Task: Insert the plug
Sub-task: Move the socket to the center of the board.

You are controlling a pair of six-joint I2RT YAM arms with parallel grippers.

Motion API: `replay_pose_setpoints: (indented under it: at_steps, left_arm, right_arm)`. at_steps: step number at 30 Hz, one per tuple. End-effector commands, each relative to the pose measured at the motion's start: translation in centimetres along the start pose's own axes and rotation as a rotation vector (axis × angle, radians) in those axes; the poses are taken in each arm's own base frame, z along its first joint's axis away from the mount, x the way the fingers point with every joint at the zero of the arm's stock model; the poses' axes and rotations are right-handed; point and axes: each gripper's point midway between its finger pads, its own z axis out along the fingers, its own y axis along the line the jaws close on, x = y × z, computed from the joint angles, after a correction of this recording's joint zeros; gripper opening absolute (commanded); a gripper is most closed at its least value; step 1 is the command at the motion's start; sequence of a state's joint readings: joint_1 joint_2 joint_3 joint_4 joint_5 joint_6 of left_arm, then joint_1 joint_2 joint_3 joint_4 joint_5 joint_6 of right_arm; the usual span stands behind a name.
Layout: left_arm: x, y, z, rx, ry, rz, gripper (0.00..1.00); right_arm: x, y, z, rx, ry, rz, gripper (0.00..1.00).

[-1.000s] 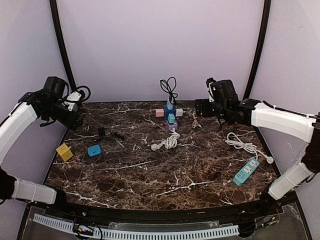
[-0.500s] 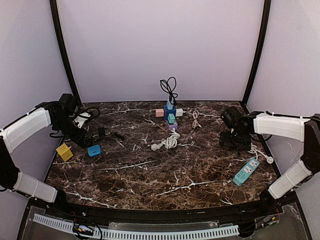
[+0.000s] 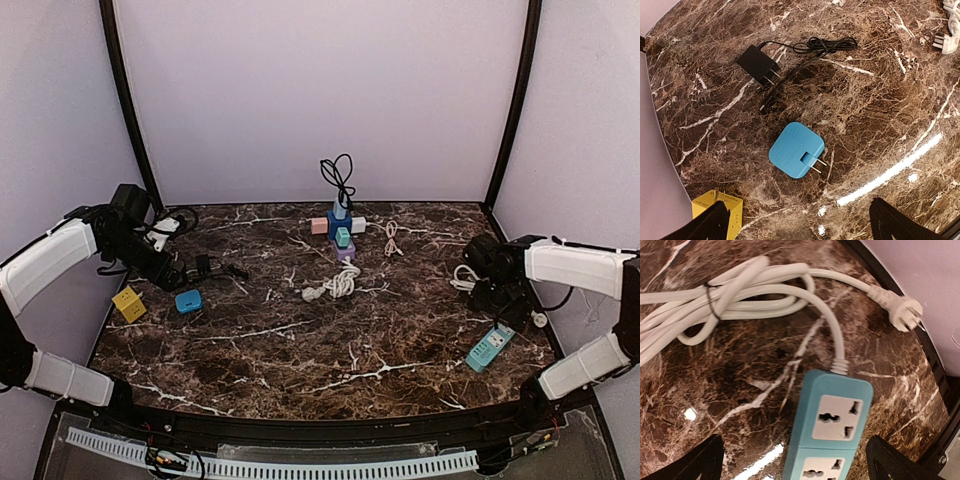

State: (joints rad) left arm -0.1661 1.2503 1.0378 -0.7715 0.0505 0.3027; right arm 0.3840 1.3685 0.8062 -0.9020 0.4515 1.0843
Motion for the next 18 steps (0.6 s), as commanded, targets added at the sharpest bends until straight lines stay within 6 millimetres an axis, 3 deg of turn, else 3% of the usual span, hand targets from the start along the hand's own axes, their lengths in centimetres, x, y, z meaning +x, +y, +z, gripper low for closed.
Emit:
replay_pose_setpoints:
  at_steps: [1, 5, 10, 15, 18]
  left_arm:
    - [0.2, -0.5, -0.2, 0.028, -0.016, 0.001, 1.0]
    - [0.1, -0.6, -0.3, 0.034, -0.018, 0.0, 1.0]
    - [0.0, -0.8, -0.3, 0.048, -0.019, -0.001, 1.0]
    - [0.1, -0.8, -0.4, 0.041, -0.02, 0.001, 1.0]
    - [0.1, -0.7, -0.5, 0.036, -0.02, 0.003, 1.0]
  right_arm:
    - [1.0, -3.6, 0.9, 0.097, 0.014, 0.131, 0.99]
    - [1.7, -3.7, 1.9, 0.073, 0.045, 0.168, 0.99]
    - [3.2, -0.8, 3.5, -0.062, 0.13, 0.113, 0.97]
    - [4.0, 1.1, 3.8, -0.108, 0.165, 0.051, 0.71]
    - [4.0, 3.9, 2.6, -0.2, 0.133, -0.036, 0.56]
